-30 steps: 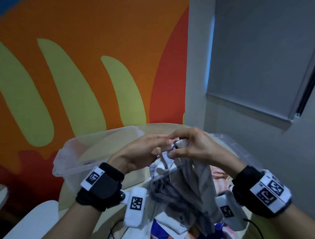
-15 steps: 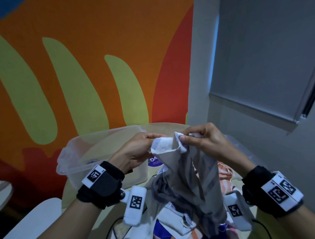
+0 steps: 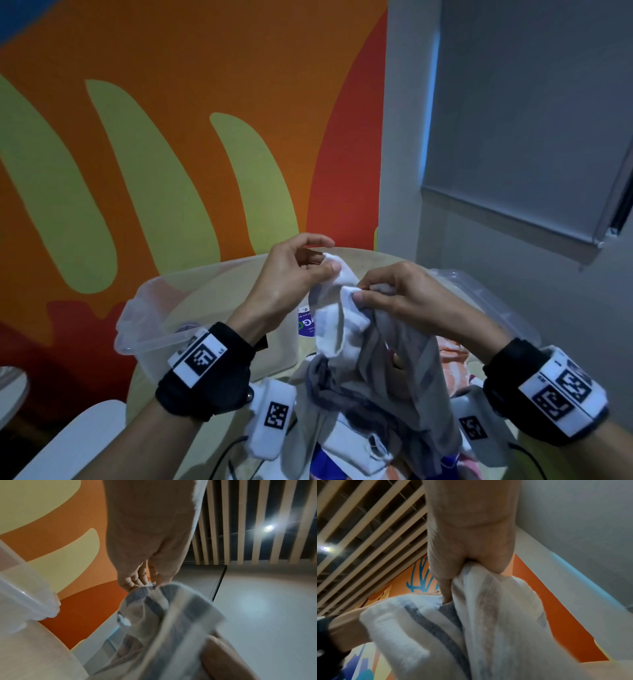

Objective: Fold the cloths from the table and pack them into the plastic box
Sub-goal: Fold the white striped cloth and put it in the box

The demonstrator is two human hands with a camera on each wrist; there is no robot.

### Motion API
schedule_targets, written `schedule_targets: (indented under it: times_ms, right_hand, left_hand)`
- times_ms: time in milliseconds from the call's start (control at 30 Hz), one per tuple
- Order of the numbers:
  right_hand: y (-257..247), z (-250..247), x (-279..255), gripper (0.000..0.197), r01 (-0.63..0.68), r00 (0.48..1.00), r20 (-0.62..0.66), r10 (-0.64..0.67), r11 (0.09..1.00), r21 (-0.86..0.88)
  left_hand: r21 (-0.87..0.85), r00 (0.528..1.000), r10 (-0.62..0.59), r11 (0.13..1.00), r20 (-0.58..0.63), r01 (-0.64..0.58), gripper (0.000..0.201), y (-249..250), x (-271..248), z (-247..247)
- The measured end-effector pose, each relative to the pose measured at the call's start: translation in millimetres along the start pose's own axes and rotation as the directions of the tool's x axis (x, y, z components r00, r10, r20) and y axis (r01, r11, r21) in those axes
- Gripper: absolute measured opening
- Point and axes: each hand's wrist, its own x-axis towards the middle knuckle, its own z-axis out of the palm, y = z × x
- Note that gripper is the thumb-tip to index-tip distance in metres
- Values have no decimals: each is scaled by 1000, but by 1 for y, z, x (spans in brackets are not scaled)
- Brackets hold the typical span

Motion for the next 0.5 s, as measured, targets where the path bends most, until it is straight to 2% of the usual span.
schedule_targets:
  times_ms: [133, 300, 500]
  right_hand:
    - [-2, 0, -1, 22, 19, 991, -132, -14, 999, 33]
    - [0, 2, 0, 24, 31, 973, -229, -22, 999, 33]
    - [-7, 19, 2, 11, 98, 909, -408, -89, 995, -1]
  left_hand:
    - [-127, 998, -65, 990, 15, 66, 33, 1, -8, 7]
    - [-232, 996, -83, 969, 23, 86, 25, 1, -10, 9]
    - [-328, 992, -126, 938, -10, 116, 16, -1, -13, 26]
